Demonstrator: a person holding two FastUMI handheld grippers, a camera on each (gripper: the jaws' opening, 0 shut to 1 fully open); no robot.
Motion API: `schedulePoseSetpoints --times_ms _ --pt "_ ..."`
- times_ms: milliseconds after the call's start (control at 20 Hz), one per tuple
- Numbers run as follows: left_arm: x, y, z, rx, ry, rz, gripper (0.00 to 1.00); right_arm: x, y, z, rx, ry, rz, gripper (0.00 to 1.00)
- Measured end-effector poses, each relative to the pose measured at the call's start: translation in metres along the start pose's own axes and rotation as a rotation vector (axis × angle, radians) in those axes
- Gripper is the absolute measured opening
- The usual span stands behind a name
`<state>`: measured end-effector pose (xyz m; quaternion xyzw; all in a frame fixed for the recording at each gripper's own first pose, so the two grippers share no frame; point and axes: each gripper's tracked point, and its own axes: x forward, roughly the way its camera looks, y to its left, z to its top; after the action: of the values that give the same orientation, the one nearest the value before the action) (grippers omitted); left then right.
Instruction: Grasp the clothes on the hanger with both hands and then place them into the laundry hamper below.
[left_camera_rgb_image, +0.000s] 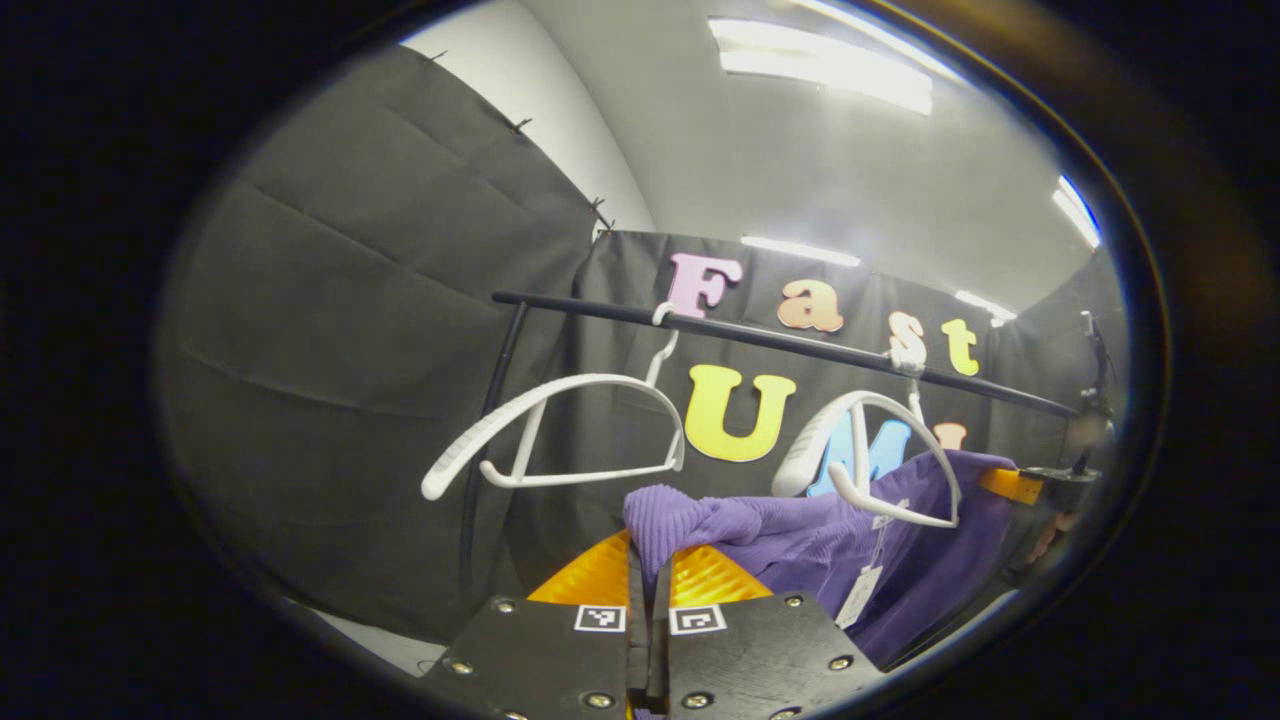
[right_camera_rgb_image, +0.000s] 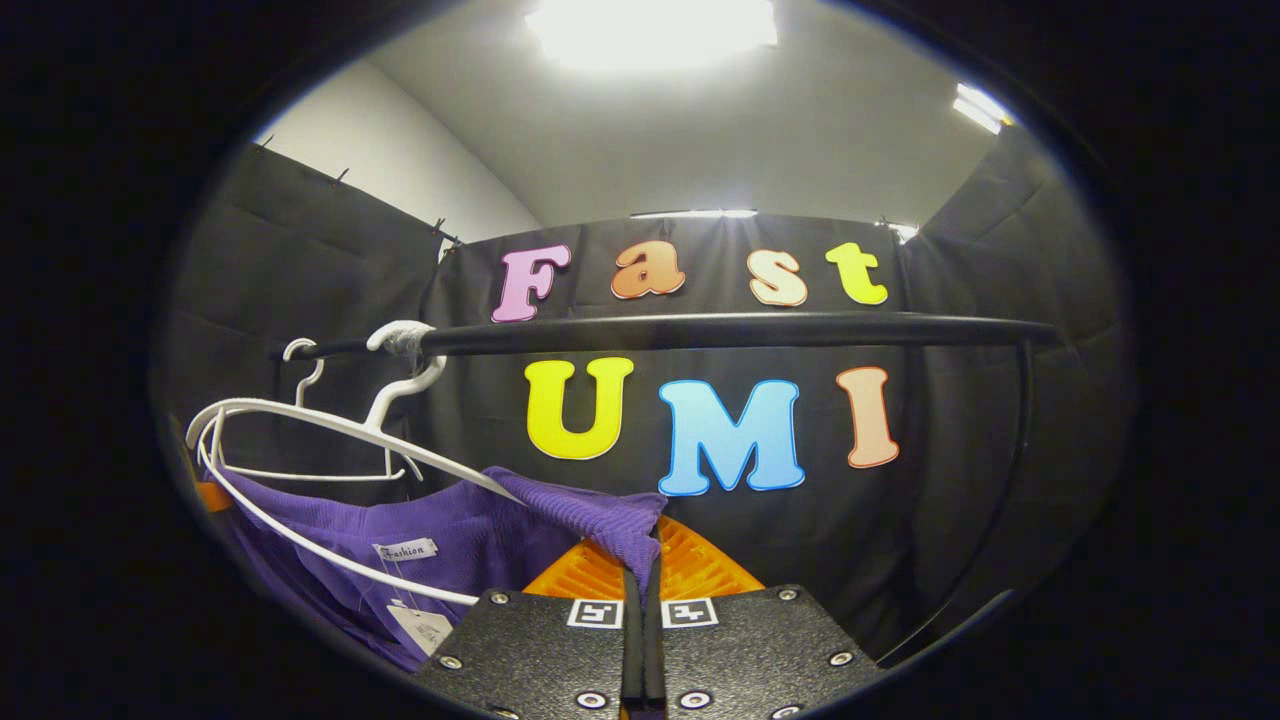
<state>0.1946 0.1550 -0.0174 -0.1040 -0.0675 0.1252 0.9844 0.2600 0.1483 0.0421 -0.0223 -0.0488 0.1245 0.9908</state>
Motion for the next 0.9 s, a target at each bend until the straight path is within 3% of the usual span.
schedulePoseSetpoints --times_ms 550,900 --pt "0.028 -0.072 -0.041 -0.001 0.081 -0.042 0.01 0.018 -0.075 -0.029 0.010 0.025 -0.092 0.00" --pt "0.023 -0.112 -0.059 0.045 0.111 -0.049 0.01 0.017 -0.114 -0.057 0.047 0.058 -0.097 0.00"
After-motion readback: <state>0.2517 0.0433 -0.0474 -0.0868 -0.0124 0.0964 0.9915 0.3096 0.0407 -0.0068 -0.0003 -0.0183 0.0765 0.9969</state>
